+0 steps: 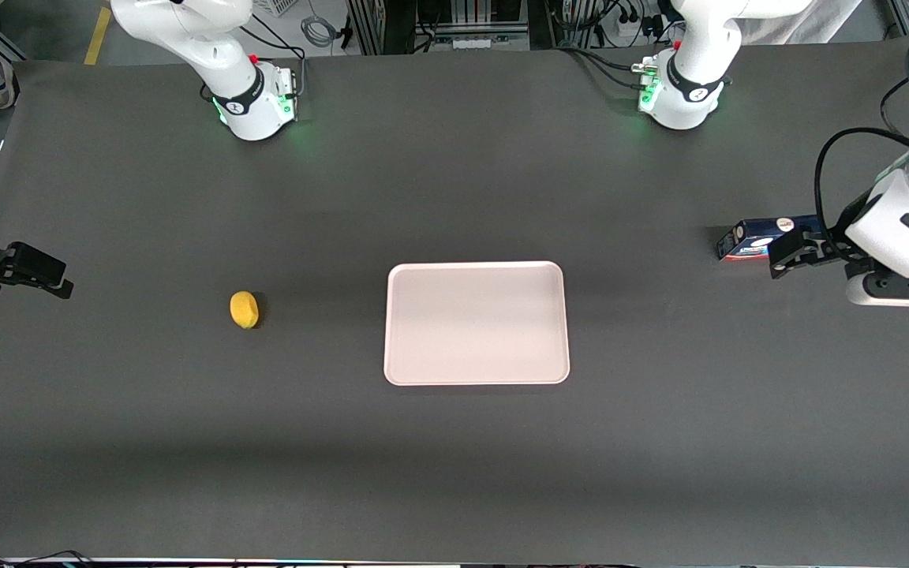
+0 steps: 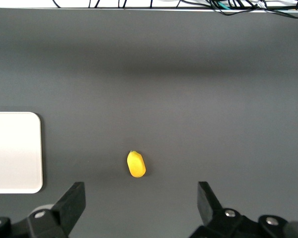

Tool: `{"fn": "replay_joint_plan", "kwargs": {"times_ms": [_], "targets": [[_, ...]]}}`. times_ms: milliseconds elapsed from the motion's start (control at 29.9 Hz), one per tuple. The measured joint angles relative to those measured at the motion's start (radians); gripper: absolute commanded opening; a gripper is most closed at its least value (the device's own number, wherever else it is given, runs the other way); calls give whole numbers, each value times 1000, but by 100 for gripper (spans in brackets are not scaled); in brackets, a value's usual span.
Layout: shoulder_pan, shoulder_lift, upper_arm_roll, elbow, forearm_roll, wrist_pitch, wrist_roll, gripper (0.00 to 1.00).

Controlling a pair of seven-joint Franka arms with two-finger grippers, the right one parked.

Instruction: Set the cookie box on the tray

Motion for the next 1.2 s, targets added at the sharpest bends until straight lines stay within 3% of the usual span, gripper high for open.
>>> {"fn": "replay_joint_plan", "kwargs": {"times_ms": [601, 969, 1203], "targets": [[1, -16, 22, 0, 3, -6, 1, 100], [1, -14, 31, 0, 7, -11, 102, 100], [1, -13, 35, -1, 32, -27, 347, 100]]}}
